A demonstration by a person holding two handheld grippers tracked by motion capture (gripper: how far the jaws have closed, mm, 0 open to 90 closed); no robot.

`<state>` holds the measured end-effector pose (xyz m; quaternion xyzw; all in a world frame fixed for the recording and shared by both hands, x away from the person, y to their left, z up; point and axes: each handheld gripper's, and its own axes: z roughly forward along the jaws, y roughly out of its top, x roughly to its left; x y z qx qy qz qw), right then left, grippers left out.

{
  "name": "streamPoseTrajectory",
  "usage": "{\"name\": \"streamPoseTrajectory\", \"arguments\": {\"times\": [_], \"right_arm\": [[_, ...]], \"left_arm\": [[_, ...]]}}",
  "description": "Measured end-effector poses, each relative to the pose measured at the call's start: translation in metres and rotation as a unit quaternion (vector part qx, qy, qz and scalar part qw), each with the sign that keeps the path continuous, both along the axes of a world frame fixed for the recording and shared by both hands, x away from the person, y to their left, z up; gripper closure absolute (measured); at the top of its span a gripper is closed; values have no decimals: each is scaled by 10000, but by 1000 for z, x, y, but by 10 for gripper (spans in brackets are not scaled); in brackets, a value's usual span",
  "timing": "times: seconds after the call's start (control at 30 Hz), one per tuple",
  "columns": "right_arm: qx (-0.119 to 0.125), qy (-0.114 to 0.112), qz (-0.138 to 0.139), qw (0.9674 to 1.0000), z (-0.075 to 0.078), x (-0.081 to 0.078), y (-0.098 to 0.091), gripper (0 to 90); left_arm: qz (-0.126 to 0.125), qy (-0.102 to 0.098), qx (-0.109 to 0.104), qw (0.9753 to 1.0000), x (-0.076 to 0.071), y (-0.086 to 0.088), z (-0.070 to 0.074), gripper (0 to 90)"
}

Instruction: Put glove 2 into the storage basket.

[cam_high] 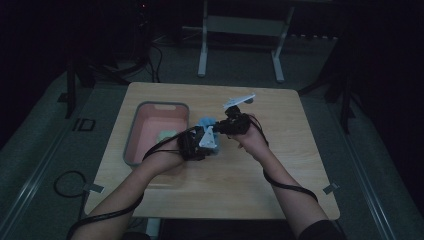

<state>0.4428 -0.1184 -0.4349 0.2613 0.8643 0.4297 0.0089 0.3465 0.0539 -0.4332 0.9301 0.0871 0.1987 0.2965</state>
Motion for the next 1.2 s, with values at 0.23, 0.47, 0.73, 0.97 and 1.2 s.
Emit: {"name": "streamPoseTrajectory", "arguments": {"times": [0.23,0.47,0.73,0.97,1.2], "right_arm": [[-19,-63,152,9999,3,3,26,821],[21,-15,315,9995,1,7,58,821],[88,87,468,9988,-6,10,98,821],[44,113,622,9980,-10,13,120,820],[-74,220,576,9981,-26,17,129,820]], "left_arm": [[171,-18,35,9998,-1,21,1,775],[331,-1,34,9994,-3,49,-1,775],[613,87,79,9981,-5,81,-6,774],[768,120,94,9969,-9,105,-13,774],[764,383,71,9963,1,110,-31,774]]}}
